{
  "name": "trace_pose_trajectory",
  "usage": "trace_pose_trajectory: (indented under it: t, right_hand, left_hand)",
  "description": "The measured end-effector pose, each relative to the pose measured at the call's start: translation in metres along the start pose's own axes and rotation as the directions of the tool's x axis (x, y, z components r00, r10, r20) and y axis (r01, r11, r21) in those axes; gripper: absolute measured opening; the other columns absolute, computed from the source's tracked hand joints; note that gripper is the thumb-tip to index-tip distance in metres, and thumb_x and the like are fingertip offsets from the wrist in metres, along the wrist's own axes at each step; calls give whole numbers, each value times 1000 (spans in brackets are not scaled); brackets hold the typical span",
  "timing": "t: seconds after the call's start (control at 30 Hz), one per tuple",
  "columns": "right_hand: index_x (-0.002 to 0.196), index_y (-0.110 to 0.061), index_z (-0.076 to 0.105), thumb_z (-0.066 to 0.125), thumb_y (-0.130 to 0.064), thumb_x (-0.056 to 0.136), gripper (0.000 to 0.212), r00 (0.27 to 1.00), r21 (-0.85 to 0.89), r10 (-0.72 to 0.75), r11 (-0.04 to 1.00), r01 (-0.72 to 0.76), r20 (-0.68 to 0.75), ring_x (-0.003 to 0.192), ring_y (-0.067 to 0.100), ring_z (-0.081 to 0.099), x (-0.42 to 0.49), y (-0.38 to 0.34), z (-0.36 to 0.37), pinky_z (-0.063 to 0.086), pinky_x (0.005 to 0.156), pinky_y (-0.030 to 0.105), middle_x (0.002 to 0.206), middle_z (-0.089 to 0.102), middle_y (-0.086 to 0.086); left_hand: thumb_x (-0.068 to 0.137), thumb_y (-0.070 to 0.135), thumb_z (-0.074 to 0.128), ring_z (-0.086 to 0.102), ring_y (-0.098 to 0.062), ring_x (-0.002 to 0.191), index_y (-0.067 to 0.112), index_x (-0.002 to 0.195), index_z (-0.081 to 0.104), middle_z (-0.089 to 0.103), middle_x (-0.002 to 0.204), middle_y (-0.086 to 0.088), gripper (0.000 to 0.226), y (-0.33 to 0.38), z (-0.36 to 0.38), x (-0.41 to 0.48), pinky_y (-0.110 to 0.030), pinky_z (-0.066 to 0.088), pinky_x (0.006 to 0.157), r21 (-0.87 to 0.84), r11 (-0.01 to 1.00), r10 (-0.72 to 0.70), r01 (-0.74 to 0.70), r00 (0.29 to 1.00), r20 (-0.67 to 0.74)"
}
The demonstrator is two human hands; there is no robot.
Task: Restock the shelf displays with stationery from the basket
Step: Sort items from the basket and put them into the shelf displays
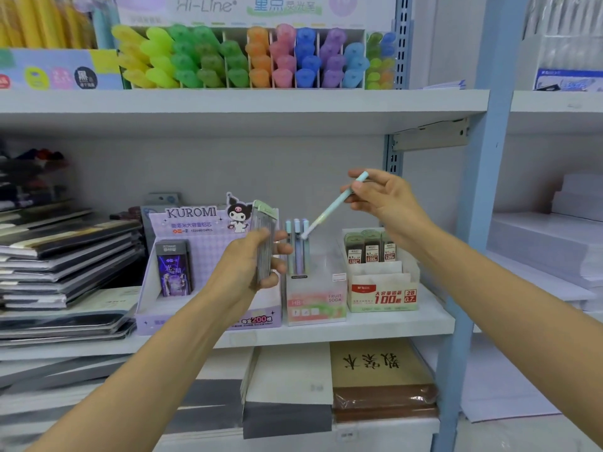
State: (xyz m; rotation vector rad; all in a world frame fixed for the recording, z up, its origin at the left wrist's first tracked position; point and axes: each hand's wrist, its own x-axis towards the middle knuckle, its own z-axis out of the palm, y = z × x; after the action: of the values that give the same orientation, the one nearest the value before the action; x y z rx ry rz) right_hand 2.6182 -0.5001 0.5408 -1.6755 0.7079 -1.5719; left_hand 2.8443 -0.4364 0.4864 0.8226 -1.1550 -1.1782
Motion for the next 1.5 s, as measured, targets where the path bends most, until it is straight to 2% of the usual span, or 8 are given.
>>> trace_pose_trajectory:
  t: [0.23, 0.37, 0.5, 0.7, 0.93, 1.3, 1.43, 1.5]
  right_hand:
    - [111, -11, 66, 56, -8, 96, 18, 999, -485, -42, 874, 32, -11, 82, 13, 69, 12, 24, 6, 56, 69, 18, 97, 67, 6]
    - [110, -12, 69, 59, -9, 94, 19, 995, -630, -85, 770, 99, 53, 83, 8, 64, 17, 38, 19, 47, 72, 9, 93, 68, 0]
    - [109, -13, 70, 59, -14, 95, 18, 983, -734, -73, 656, 173, 166, 76, -3, 52, 21, 47, 26, 35, 62, 1, 95, 66, -5]
    - [103, -14, 70, 57, -12, 96, 15, 973, -759, -8, 624, 184, 230, 75, 9, 53, 27, 45, 15, 41, 69, 19, 94, 68, 2]
    - [105, -12, 69, 57, -11, 96, 15, 954, -753, 8, 616, 230, 298, 78, -2, 55, 39, 43, 18, 37, 64, -2, 96, 69, 1]
    - [114, -10, 67, 59, -7, 94, 22, 957, -674, -64, 697, 245, 282, 81, -9, 61, 42, 43, 13, 45, 74, 3, 96, 68, -3]
    - [115, -11, 67, 61, -10, 93, 23, 951, -685, -6, 692, 227, 309, 87, 1, 63, 42, 43, 15, 49, 76, 7, 99, 69, -1]
    - [114, -12, 66, 64, -11, 91, 23, 954, -670, -11, 709, 218, 298, 82, 4, 64, 42, 42, 14, 49, 73, 7, 90, 70, 1]
  left_hand:
    - [98, 37, 49, 70, -14, 64, 15, 114, 62, 76, 97, -5, 31, -6, -10, -3, -21, 57, 58, 131, 990, 46, -51, 998, 39]
    - [96, 37, 51, 71, -14, 64, 15, 113, 62, 76, 95, -6, 30, -9, -10, -3, -21, 57, 56, 122, 992, 40, -44, 999, 30]
    - [99, 35, 47, 70, -15, 62, 17, 115, 60, 76, 97, -6, 27, -15, -12, -2, -22, 55, 53, 161, 986, 33, -41, 998, 51]
    - [99, 35, 47, 70, -16, 63, 17, 113, 61, 76, 97, -5, 27, -16, -14, 0, -22, 55, 53, 177, 984, 20, -32, 998, 67]
    - [98, 36, 47, 70, -15, 63, 17, 112, 62, 76, 97, -5, 27, -17, -15, 2, -21, 55, 53, 175, 984, 26, -39, 997, 79]
    - [98, 37, 48, 71, -15, 65, 16, 115, 63, 76, 98, -5, 31, -17, -16, 2, -20, 52, 50, 192, 981, 14, -29, 997, 80]
    - [97, 37, 48, 71, -15, 65, 17, 113, 63, 76, 98, -5, 29, -17, -17, 1, -20, 51, 49, 187, 982, 11, -25, 997, 79]
    - [98, 37, 48, 71, -15, 65, 16, 112, 63, 76, 98, -4, 29, -17, -17, 1, -20, 52, 49, 191, 981, 10, -25, 997, 79]
